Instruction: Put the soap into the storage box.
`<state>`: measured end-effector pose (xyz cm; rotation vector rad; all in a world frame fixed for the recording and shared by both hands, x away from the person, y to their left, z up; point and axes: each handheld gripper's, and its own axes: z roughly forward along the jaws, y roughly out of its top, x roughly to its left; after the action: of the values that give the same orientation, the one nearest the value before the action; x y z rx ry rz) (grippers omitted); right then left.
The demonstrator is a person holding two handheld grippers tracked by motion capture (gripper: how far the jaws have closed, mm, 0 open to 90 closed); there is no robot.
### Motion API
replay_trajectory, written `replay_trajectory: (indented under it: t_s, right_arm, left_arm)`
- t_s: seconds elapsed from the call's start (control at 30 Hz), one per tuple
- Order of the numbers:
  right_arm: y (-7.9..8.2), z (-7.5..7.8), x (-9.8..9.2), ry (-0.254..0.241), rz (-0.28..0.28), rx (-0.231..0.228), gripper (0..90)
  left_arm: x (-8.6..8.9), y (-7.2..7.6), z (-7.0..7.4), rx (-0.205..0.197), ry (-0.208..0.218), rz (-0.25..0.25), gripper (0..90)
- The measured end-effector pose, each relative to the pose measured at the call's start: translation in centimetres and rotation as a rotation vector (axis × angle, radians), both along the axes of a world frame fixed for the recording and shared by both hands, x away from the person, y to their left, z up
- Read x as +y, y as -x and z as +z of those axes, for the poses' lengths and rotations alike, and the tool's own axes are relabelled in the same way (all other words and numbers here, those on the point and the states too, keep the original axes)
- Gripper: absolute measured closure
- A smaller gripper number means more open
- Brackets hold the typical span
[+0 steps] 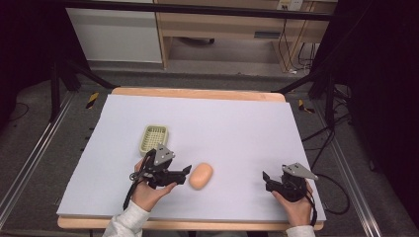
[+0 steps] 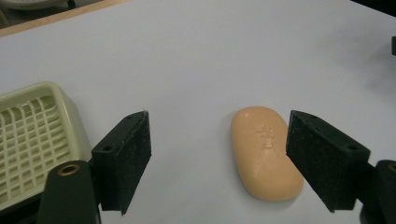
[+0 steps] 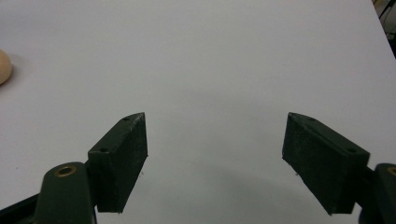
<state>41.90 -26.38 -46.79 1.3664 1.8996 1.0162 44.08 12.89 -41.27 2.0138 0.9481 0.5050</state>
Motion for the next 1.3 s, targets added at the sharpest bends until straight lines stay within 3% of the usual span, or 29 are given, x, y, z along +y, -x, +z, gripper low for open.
replay_trajectory:
  t_s: [1.3]
  right_arm:
    - [-0.1,0.0,0.1,-0.002,0.008,0.005,23.2]
  left_arm:
    - [-4.5,-1.0,-1.2,0.067,-0.075,-0.065,19.2]
